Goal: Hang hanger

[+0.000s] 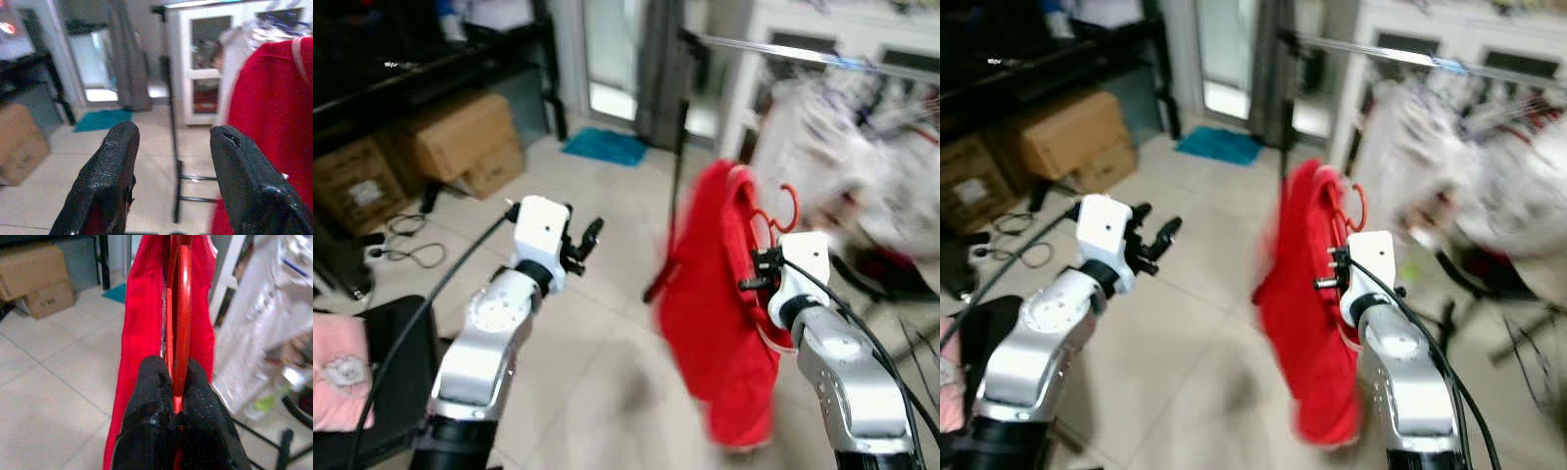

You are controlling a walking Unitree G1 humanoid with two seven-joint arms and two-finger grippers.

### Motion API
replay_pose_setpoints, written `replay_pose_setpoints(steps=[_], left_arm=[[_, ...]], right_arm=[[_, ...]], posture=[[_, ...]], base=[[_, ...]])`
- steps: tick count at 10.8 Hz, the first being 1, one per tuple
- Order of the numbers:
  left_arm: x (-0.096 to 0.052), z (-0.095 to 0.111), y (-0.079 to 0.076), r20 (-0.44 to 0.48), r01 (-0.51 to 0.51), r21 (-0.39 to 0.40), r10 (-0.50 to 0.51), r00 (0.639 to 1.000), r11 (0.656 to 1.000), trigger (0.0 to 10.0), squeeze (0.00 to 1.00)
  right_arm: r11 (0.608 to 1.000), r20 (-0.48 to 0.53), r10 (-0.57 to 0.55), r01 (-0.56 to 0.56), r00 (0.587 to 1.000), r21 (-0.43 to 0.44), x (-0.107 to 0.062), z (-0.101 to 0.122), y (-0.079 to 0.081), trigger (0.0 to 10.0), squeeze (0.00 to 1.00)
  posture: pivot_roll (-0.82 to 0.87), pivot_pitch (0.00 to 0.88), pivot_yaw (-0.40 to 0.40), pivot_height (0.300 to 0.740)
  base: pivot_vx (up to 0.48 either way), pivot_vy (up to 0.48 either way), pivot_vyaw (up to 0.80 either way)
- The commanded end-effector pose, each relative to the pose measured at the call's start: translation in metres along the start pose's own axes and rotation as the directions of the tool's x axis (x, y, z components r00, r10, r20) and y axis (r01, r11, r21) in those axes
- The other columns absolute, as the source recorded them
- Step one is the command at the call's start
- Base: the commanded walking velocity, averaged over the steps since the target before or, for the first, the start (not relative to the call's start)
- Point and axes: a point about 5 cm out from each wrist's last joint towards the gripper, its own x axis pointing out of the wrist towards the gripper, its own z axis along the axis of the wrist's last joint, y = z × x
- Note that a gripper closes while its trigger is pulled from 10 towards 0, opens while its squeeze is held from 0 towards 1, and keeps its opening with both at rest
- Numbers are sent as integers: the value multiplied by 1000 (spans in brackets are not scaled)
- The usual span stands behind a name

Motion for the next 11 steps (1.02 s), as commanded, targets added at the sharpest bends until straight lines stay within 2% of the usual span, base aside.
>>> replay_pose_setpoints(steps=[1,4,6,9,10,11], left_arm=[[-1,-1,7,-11,-23,12,23,1000,1000,10000,0],[1,0,6,-4,-19,18,19,1000,1000,10000,0],[2,2,6,1,-16,12,16,1000,1000,10000,0],[3,2,8,-1,-19,12,19,1000,1000,10000,0],[3,4,9,1,-19,14,19,1000,1000,10000,0],[3,4,9,2,-21,15,21,1000,1000,10000,0]], right_arm=[[1000,77,10,-10,997,9,1,15,4,10000,0],[999,125,-20,15,992,43,3,21,6,10000,0],[997,99,37,-43,994,59,1,17,13,10000,0],[996,93,56,-62,994,59,3,17,17,10000,0],[999,86,39,-42,996,24,3,18,15,10000,0],[997,86,53,-57,995,45,3,19,16,10000,0]], posture=[[-21,0,5,740],[-19,0,8,740],[-14,0,7,740],[-8,0,10,740],[-7,0,7,740],[-8,0,5,740]], base=[[326,0,-569],[322,0,-800],[324,0,0],[324,0,0],[322,0,0],[319,0,0]])
